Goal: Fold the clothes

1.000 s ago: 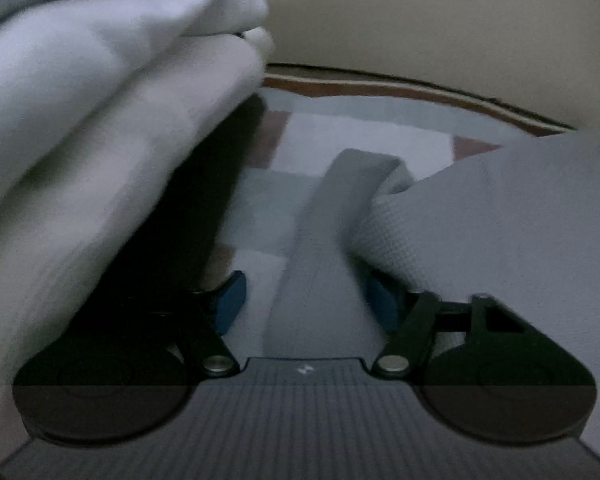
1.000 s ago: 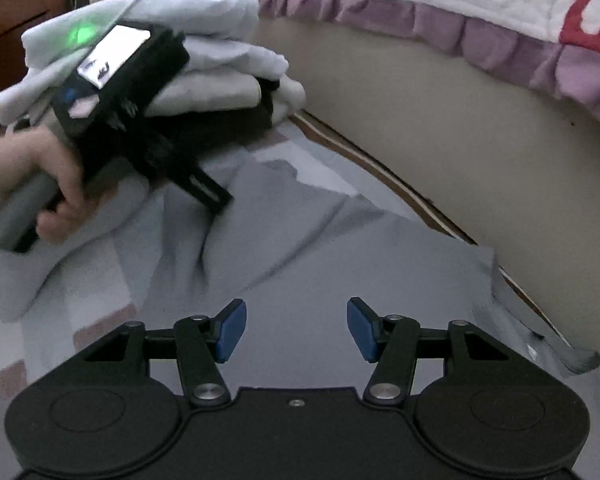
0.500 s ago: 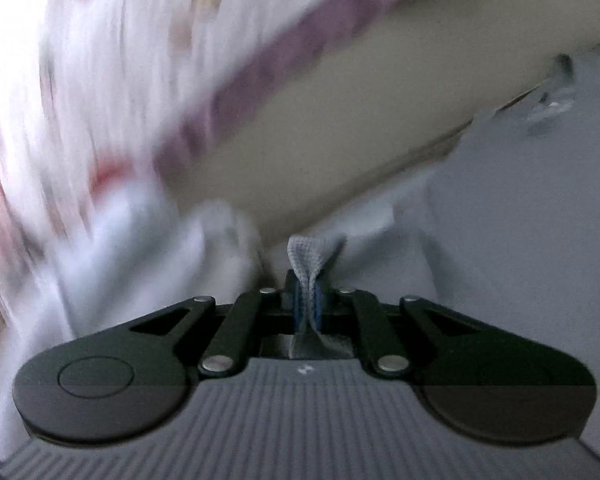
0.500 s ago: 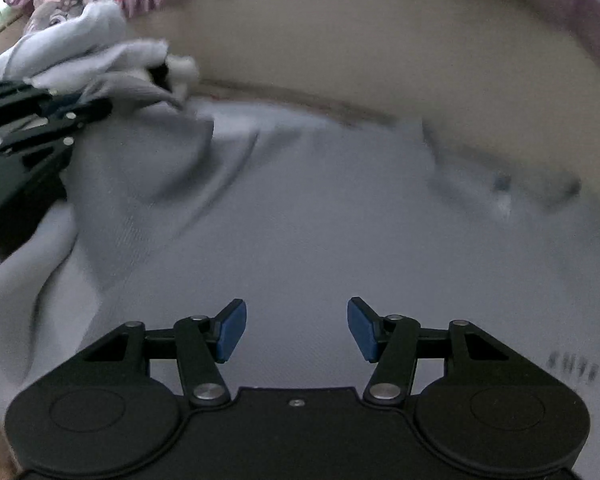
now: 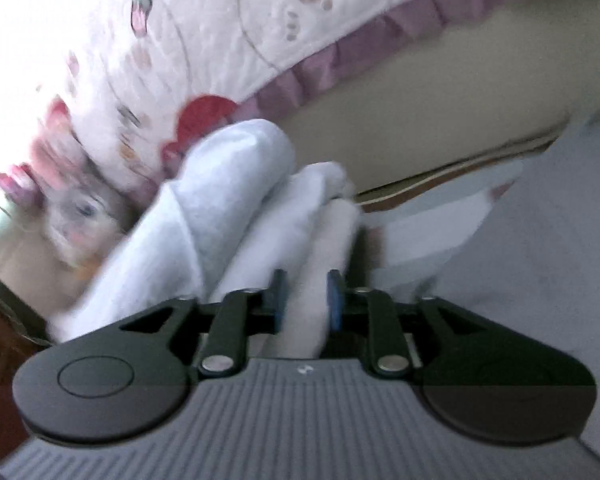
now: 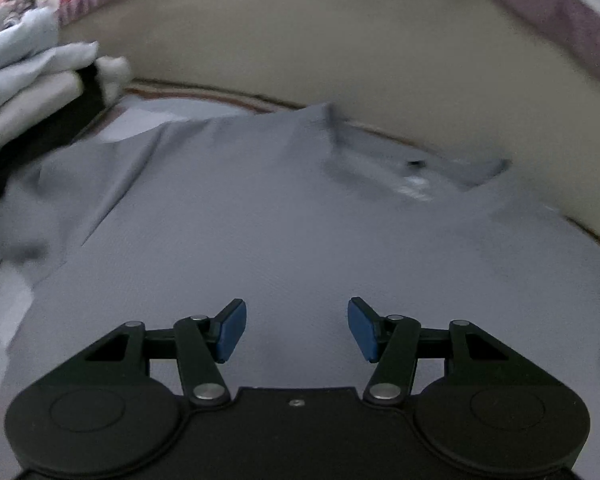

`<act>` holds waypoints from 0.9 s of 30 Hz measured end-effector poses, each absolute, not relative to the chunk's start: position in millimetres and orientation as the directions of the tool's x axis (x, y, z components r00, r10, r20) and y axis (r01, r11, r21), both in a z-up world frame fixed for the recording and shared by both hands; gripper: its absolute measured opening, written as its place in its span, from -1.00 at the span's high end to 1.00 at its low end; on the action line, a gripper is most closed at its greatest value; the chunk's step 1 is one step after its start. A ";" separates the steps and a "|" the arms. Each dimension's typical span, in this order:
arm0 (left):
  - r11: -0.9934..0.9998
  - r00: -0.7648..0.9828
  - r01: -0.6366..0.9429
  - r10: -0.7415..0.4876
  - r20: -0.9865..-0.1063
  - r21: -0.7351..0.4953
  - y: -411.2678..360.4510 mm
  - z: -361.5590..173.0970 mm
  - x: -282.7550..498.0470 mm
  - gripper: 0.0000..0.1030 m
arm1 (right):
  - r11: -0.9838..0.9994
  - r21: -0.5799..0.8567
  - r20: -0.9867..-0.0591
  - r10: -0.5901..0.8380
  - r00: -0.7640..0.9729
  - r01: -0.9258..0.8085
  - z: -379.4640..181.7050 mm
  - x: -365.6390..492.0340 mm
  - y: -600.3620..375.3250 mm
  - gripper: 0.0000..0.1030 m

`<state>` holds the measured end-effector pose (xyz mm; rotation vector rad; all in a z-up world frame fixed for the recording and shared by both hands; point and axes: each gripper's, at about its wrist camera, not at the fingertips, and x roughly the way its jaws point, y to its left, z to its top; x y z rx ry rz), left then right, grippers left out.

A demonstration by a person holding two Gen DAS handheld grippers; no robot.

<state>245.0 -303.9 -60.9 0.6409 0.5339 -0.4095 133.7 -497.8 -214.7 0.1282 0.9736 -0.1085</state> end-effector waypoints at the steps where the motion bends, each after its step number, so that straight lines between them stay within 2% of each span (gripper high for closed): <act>1: 0.724 0.746 0.564 -0.241 -0.621 0.398 -304.0 -60.7 249.7 0.15 | 0.984 0.056 -0.827 -0.048 0.560 0.167 -212.9 132.1 -505.4 -0.19; 3: 0.675 0.706 0.628 -0.286 -0.648 0.386 -310.4 -66.3 255.4 0.14 | 0.978 0.053 -0.822 -0.071 0.566 0.200 -208.2 127.4 -523.5 -0.19; 4: 0.640 0.705 0.648 -0.297 -0.644 0.413 -318.9 -71.8 253.8 0.06 | 0.975 0.052 -0.818 -0.081 0.569 0.215 -205.6 125.0 -532.8 -0.19; 5: 0.604 0.704 0.665 -0.309 -0.639 0.439 -328.1 -79.3 250.8 -0.04 | 0.972 0.050 -0.815 -0.094 0.571 0.232 -203.3 122.8 -542.1 -0.19; 7: 0.548 0.696 0.690 -0.326 -0.639 0.473 -347.9 -95.6 249.8 -0.39 | 0.960 0.035 -0.809 -0.135 0.573 0.276 -198.6 117.1 -565.9 -0.19; 13: 0.564 0.671 0.696 -0.288 -0.684 0.445 -393.8 -136.2 286.3 -0.41 | 0.887 -0.014 -0.758 -0.311 0.573 0.462 -193.7 88.2 -654.5 -0.20; 17: 0.565 0.568 0.753 -0.296 -0.768 0.339 -393.0 -152.4 304.5 -0.42 | 0.872 -0.011 -0.748 -0.332 0.574 0.490 -201.4 71.2 -689.7 -0.19; 19: 0.550 0.495 0.789 -0.305 -0.814 0.275 -387.8 -160.7 309.0 -0.59 | 0.872 -0.012 -0.749 -0.333 0.573 0.490 -204.9 65.2 -701.7 -0.19; 20: 0.552 0.467 0.798 -0.314 -0.826 0.241 -383.6 -164.0 310.7 -0.59 | 0.874 -0.020 -0.753 -0.332 0.568 0.485 -206.0 64.6 -701.7 -0.20; 21: 0.565 0.455 0.798 -0.334 -0.825 0.211 -378.2 -164.3 311.1 -0.40 | 0.877 -0.027 -0.757 -0.331 0.563 0.480 -207.1 64.0 -701.6 -0.20; 22: 0.572 0.436 0.801 -0.356 -0.827 0.176 -373.7 -163.6 311.2 0.68 | 0.880 -0.034 -0.761 -0.331 0.558 0.474 -208.1 63.3 -701.6 -0.20; 23: 0.585 0.447 0.791 -0.354 -0.821 0.178 -372.8 -161.5 310.3 0.87 | 0.881 -0.040 -0.764 -0.330 0.554 0.471 -209.1 62.6 -701.4 -0.20; 24: 0.604 0.478 0.771 -0.341 -0.810 0.201 -373.2 -158.7 308.9 0.95 | 0.882 -0.043 -0.766 -0.330 0.551 0.469 -210.0 62.4 -700.4 -0.20; 27: 0.662 0.600 0.698 -0.332 -0.727 0.273 -376.8 -136.3 300.4 0.94 | 0.888 -0.053 -0.772 -0.326 0.545 0.457 -212.3 66.3 -693.6 -0.20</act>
